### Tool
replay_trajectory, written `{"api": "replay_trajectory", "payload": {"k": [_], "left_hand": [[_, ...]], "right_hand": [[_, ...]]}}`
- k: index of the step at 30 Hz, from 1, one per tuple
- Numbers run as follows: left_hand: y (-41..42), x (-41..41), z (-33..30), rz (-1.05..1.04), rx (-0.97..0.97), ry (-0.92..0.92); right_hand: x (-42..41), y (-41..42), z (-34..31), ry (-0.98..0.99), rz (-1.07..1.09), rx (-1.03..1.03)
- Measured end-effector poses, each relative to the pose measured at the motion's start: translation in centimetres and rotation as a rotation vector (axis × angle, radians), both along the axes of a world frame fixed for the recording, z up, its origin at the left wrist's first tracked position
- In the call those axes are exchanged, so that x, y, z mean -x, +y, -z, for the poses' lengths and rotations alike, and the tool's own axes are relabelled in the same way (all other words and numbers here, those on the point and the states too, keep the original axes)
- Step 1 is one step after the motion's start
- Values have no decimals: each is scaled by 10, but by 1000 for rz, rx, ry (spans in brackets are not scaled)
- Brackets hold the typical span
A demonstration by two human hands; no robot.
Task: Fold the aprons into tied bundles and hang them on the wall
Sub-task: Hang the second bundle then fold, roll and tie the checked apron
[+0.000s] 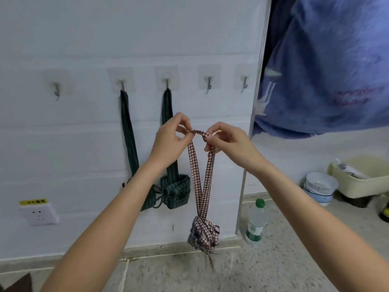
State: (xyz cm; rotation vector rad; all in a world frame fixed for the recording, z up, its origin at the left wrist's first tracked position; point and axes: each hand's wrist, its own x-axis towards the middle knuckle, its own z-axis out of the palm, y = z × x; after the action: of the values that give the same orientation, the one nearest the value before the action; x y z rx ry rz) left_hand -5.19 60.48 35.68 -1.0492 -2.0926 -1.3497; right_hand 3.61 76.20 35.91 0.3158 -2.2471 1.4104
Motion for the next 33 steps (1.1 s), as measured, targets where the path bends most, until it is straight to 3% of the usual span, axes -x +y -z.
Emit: {"api": "replay_trajectory", "payload": {"k": [4, 11, 18, 20, 24, 27, 30, 33], "left_hand": [[26, 3, -15, 83, -50, -40], [52, 1, -38, 289, -135, -335], [61, -7, -65, 396, -251, -362], [61, -4, -70, 321, -218, -243], [57, 9, -67, -77, -17, 188], [56, 18, -61, -188, -91, 224], [54, 31, -58, -287, -46, 253], [49, 39, -61, -273, -97, 176]], "right_hand": [[10, 22, -14, 73, 83, -136], [28, 57, -33, 37, 33, -152], [41, 63, -45, 151, -18, 164], [42, 57, -48, 109, -100, 236], [47, 46, -54, 95, -164, 235], [50, 43, -61, 118, -178, 303], [53, 43, -68, 127, -212, 337], [58, 41, -73, 121, -198, 337]]}}
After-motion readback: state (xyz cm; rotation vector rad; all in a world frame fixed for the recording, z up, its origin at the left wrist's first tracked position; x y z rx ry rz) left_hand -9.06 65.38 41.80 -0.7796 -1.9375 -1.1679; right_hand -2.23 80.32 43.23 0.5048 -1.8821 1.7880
